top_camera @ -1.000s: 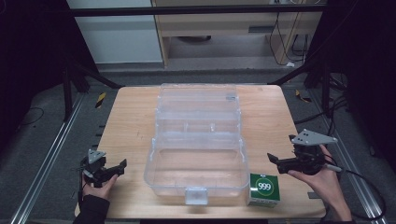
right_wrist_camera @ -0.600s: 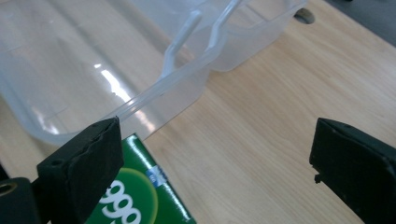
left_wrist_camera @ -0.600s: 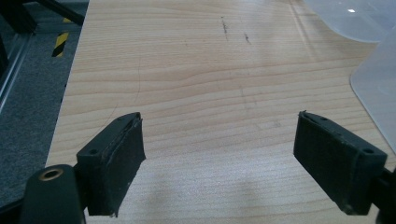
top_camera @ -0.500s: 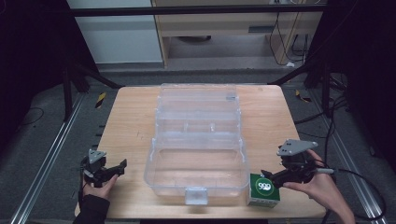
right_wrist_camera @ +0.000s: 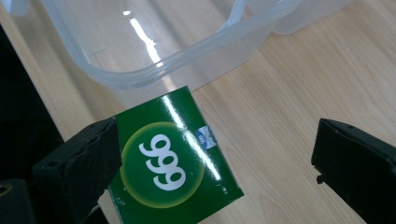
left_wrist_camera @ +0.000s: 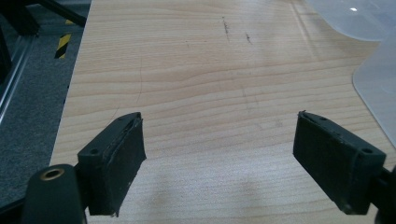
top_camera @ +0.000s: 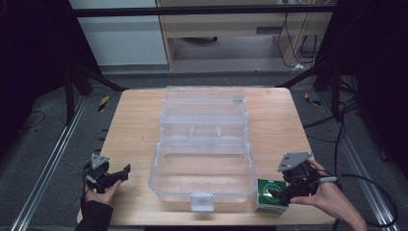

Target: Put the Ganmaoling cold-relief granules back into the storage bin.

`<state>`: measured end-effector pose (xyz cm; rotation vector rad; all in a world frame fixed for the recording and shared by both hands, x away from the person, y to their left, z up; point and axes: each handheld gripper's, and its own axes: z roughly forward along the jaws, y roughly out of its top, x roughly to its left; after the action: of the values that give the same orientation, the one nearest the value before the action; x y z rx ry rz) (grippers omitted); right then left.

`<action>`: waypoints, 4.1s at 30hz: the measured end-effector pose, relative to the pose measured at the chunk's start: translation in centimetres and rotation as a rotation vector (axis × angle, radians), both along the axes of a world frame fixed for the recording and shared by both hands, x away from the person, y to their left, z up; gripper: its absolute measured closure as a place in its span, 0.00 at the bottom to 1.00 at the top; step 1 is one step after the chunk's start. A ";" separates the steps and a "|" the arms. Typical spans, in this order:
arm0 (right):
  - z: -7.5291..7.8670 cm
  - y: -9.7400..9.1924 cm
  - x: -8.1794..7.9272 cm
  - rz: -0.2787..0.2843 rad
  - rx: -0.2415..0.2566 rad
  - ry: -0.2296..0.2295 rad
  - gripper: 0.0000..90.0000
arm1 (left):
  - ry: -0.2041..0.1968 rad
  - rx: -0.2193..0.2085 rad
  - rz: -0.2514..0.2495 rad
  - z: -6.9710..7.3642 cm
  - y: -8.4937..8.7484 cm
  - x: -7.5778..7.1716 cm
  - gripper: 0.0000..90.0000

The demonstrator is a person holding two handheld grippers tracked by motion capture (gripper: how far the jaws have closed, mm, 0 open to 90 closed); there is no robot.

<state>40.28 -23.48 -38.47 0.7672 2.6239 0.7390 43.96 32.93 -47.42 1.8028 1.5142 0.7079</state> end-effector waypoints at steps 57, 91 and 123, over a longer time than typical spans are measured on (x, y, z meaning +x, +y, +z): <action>-5.5 3.4 1.1 0.221 -0.269 0.214 0.06 | 0.001 0.025 -0.007 0.0 -0.1 0.0 0.19; -2.5 -0.1 0.5 0.127 -0.140 0.187 0.18 | 0.010 0.029 -0.011 -0.1 -0.2 0.1 0.21; 7.2 3.5 1.5 0.220 -0.116 0.002 0.18 | 0.017 0.029 -0.012 -0.2 -0.1 0.2 0.21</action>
<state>41.82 -20.02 -31.31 0.4519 2.7538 0.6353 44.17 32.79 -47.61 1.8429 1.5098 0.7135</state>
